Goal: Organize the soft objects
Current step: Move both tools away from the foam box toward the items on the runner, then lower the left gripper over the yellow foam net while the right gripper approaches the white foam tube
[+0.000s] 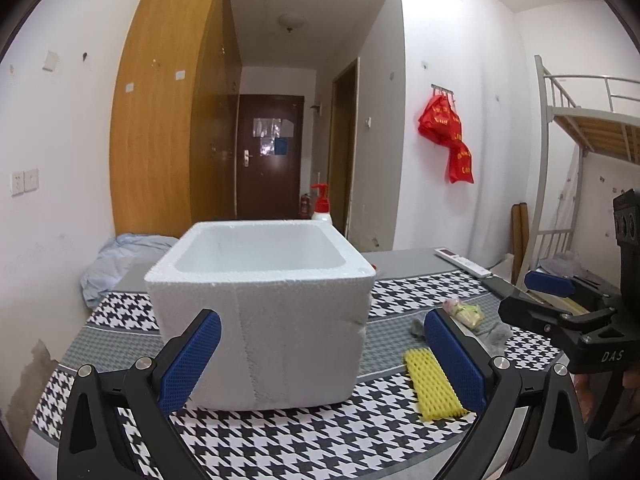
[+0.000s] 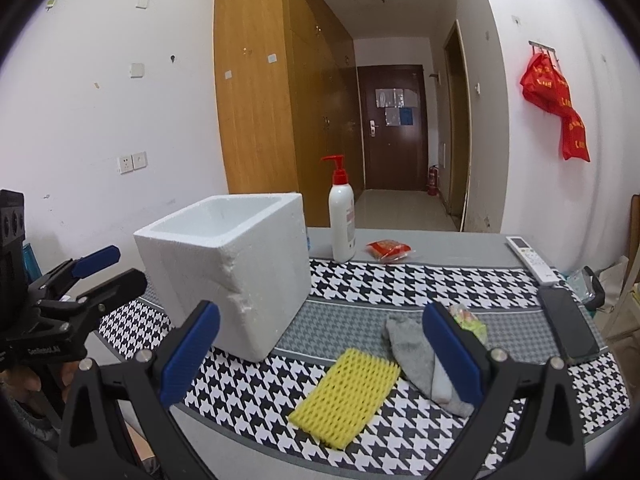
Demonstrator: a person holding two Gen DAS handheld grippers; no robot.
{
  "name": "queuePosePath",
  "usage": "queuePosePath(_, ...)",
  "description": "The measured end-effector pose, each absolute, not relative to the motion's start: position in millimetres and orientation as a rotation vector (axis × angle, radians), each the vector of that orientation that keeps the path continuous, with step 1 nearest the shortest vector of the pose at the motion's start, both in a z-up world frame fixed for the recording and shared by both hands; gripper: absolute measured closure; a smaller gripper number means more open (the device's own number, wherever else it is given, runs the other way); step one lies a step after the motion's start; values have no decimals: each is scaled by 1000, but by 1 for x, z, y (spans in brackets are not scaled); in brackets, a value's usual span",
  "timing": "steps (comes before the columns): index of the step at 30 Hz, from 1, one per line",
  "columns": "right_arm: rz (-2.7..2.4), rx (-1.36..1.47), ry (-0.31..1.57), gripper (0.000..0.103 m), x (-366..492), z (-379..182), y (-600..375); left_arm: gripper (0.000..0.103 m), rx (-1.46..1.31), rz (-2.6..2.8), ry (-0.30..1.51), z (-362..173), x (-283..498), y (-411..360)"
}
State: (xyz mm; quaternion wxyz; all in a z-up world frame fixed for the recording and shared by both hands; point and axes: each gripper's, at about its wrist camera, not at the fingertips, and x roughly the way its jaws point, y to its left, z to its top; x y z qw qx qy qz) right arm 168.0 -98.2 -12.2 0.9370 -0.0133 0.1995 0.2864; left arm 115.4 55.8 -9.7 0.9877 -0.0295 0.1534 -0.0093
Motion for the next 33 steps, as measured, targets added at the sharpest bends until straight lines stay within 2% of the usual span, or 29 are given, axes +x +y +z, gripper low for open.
queuePosePath(33, 457, 3, 510, 0, 180, -47, -148, 1, -45, -104, 418, -46, 145, 7)
